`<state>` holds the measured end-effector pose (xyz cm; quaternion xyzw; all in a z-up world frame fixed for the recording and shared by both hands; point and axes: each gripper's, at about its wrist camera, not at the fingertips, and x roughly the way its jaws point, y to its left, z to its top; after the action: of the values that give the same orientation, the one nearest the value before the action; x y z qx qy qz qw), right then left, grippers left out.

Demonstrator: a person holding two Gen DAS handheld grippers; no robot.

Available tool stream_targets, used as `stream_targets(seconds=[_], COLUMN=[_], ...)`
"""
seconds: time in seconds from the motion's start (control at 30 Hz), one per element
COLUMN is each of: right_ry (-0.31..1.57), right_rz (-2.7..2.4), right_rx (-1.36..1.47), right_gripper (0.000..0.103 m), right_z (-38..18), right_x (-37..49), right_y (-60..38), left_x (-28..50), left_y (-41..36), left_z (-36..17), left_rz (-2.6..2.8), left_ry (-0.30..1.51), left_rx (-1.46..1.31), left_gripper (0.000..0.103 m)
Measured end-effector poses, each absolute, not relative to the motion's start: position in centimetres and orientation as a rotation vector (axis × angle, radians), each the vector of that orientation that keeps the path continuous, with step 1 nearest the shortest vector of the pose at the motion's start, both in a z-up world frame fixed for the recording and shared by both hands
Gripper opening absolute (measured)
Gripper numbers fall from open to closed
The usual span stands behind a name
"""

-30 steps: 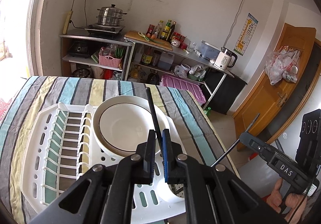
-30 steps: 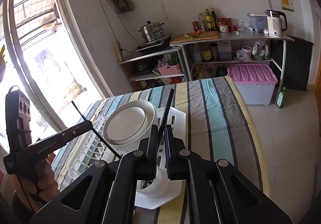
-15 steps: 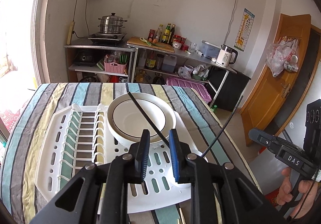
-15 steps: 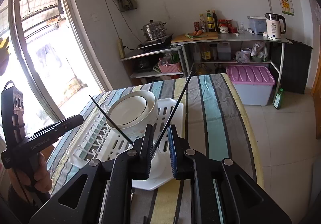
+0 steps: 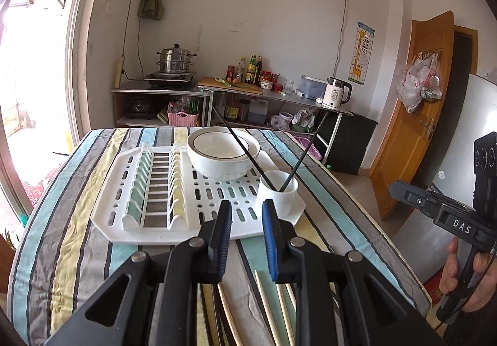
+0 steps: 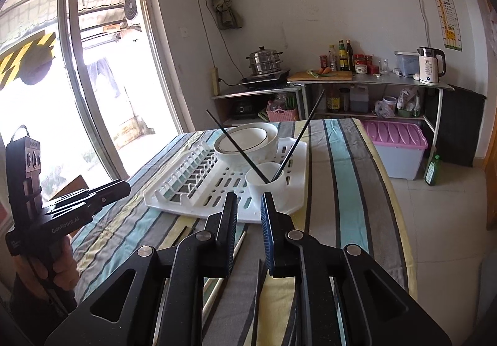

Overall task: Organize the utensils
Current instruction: 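Lower the left tool onto another black chopstick and close while the right tool grasps one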

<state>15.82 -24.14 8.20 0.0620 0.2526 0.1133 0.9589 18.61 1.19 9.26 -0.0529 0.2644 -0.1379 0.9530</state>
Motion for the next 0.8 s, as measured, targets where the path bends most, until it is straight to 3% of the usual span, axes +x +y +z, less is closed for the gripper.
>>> stream_targets(seconds=[0.4, 0.8], right_ry=[0.582, 0.638], right_rz=[0.237, 0.236], right_rx=[0.139, 0.11], right_gripper=[0.016, 0.016], right_z=[4.0, 1.9], right_x=[9.8, 10.4], right_y=[-22.9, -22.3], left_x=[11.2, 10.7], left_y=[3.2, 3.3], left_z=[5.4, 2.7], left_rz=[-0.228, -0.212], left_ry=[0.56, 0.619], left_rx=[-0.077, -0.062], left_gripper=[0.023, 0.023])
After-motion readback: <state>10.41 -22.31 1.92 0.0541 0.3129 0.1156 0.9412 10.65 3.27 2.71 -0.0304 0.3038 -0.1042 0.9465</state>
